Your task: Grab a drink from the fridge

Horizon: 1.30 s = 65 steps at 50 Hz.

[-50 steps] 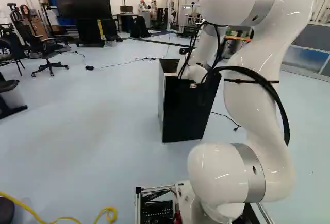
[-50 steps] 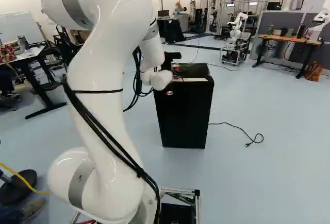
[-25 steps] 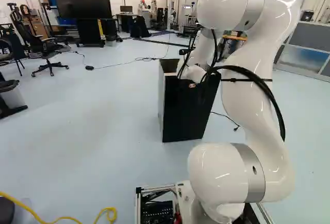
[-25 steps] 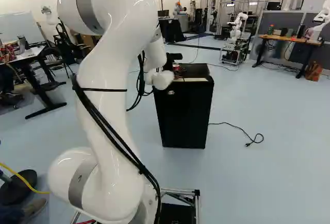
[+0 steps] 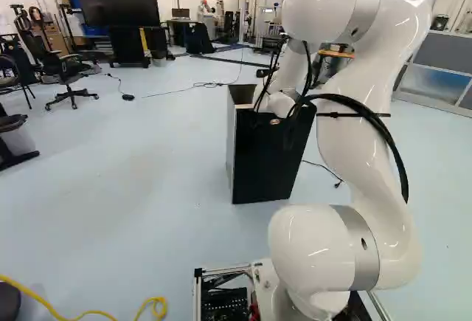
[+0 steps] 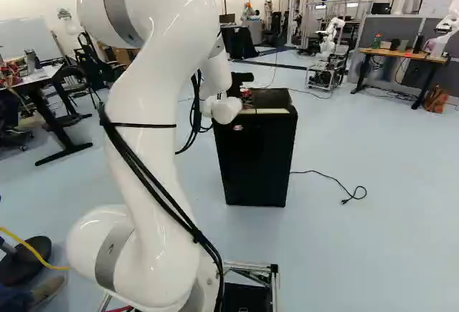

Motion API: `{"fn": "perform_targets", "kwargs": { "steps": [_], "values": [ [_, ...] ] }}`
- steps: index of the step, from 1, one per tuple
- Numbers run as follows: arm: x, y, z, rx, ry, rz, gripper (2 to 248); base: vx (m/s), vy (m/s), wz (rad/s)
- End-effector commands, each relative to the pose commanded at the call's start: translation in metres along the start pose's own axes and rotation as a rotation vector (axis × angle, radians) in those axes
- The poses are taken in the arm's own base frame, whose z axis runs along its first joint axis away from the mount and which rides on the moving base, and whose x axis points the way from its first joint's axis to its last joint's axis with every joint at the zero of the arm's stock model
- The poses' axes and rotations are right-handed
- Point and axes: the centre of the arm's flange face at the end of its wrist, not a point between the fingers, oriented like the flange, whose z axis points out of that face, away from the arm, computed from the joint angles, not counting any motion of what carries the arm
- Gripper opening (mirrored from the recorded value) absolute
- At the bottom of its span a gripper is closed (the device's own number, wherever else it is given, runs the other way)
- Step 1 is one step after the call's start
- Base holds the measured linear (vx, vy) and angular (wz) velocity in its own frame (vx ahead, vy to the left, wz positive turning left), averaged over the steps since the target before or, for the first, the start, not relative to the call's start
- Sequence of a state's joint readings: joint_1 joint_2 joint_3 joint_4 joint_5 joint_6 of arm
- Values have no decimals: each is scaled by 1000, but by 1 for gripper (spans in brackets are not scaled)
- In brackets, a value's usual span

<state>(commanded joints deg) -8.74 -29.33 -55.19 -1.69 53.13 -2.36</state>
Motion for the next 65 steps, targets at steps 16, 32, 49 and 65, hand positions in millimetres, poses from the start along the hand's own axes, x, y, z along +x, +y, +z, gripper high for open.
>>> {"fn": "perform_targets", "kwargs": {
  "steps": [16,32,49,65],
  "values": [
    [18,1,-4,-2,30,-1,98,0,0,0],
    [35,2,-9,-3,60,-1,98,0,0,0],
    [37,1,-11,-3,62,-1,98,0,0,0],
    [37,-2,-23,3,55,0,98,0,0,0]
  ]
}}
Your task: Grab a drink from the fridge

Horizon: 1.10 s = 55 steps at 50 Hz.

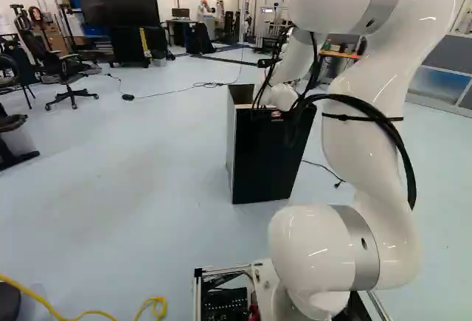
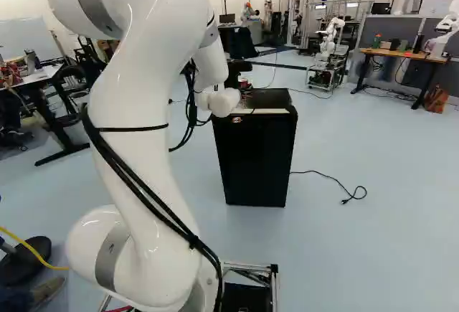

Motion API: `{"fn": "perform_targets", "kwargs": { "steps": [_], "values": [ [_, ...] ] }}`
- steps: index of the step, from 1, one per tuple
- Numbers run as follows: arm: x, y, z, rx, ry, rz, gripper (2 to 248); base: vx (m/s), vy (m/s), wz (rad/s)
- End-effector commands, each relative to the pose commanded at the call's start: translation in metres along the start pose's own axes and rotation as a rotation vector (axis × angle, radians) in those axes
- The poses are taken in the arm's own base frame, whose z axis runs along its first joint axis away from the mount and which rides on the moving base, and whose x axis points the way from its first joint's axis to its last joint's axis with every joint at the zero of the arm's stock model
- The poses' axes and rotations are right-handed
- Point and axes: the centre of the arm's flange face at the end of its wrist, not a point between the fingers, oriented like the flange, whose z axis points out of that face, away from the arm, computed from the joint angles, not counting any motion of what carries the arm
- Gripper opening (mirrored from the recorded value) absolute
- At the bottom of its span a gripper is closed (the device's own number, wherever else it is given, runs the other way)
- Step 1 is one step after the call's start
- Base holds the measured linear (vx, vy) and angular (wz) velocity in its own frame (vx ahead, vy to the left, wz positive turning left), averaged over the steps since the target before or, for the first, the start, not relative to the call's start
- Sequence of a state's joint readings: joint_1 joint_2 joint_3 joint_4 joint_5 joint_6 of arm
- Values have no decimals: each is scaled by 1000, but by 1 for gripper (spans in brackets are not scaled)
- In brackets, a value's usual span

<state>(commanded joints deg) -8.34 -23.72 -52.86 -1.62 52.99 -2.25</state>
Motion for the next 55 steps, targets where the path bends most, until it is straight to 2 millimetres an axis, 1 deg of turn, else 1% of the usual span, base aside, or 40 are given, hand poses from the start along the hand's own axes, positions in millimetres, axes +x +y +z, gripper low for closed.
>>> {"fn": "perform_targets", "kwargs": {
  "steps": [15,28,42,55],
  "values": [
    [0,-6,-20,9,-13,3,98,0,0,0],
    [-1,-13,-46,20,-29,6,98,0,0,0],
    [-5,-21,-81,35,-51,10,98,0,0,0],
    [-12,-29,-122,52,-75,13,98,0,0,0]
  ]
}}
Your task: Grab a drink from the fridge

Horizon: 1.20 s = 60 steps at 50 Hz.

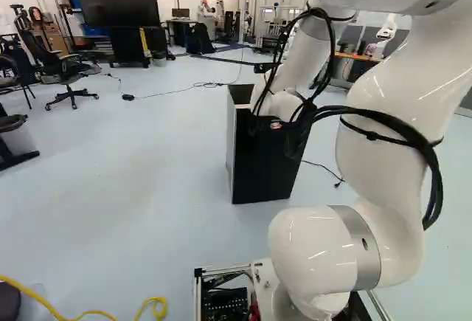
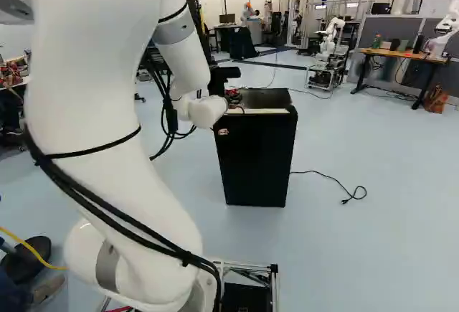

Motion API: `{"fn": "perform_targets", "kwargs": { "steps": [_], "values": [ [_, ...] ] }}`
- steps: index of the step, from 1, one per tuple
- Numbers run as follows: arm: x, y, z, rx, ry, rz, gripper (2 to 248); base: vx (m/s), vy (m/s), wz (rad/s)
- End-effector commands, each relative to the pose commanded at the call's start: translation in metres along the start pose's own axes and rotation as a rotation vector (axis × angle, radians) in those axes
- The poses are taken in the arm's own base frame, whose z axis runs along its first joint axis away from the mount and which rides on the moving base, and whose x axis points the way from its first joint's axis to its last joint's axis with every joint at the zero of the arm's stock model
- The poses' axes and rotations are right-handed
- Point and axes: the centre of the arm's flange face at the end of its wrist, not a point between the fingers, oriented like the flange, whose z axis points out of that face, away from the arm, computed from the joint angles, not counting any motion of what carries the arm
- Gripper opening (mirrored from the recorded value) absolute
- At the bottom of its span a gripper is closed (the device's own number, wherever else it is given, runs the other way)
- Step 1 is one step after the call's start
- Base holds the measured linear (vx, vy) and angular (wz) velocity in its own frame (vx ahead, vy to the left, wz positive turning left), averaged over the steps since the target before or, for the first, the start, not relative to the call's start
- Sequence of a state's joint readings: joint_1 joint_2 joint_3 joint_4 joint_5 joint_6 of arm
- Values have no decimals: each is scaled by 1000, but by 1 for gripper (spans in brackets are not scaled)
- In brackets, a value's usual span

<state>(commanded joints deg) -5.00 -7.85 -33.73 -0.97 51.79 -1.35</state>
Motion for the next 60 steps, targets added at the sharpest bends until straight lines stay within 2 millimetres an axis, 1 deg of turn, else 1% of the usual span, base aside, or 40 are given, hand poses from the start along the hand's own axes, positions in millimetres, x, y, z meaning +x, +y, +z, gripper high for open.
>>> {"fn": "perform_targets", "kwargs": {
  "steps": [17,30,47,60],
  "values": [
    [-21,-12,-59,24,-37,5,98,0,0,0],
    [-38,-19,-96,39,-61,7,98,0,0,0],
    [-59,-24,-134,55,-86,9,98,0,0,0],
    [-71,-26,-155,63,-100,10,98,0,0,0]
  ]
}}
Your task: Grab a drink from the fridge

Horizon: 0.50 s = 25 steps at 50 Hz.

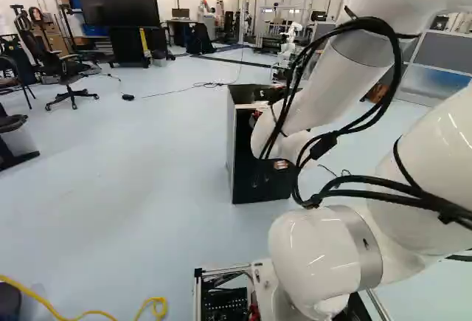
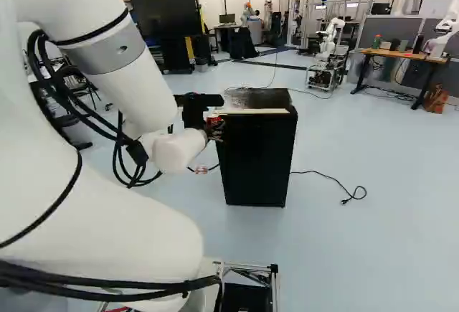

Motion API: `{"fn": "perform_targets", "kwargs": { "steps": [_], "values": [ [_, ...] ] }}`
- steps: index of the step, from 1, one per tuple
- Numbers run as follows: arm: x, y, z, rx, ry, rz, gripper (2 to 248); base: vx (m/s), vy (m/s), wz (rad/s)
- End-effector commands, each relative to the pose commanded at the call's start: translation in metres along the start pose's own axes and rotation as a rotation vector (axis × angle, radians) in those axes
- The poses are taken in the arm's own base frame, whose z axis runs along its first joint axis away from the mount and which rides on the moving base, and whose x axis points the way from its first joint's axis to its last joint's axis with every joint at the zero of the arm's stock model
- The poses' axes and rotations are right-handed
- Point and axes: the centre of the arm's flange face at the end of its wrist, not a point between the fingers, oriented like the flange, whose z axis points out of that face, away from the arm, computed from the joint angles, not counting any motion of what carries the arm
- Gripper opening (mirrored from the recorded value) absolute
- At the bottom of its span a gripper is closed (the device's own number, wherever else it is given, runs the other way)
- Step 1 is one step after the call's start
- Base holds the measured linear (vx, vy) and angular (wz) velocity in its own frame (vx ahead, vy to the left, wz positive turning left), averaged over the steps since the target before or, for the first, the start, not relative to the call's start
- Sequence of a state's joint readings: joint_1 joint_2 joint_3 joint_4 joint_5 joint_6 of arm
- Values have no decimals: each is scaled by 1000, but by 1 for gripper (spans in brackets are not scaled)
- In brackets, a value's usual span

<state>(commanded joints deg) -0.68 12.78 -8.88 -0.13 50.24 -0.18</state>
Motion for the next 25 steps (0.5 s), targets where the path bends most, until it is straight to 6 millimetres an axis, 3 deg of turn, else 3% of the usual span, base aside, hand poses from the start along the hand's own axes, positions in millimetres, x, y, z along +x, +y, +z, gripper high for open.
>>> {"fn": "perform_targets", "kwargs": {
  "steps": [25],
  "values": [
    [-16,-3,-20,9,-15,1,98,0,0,0]
  ]
}}
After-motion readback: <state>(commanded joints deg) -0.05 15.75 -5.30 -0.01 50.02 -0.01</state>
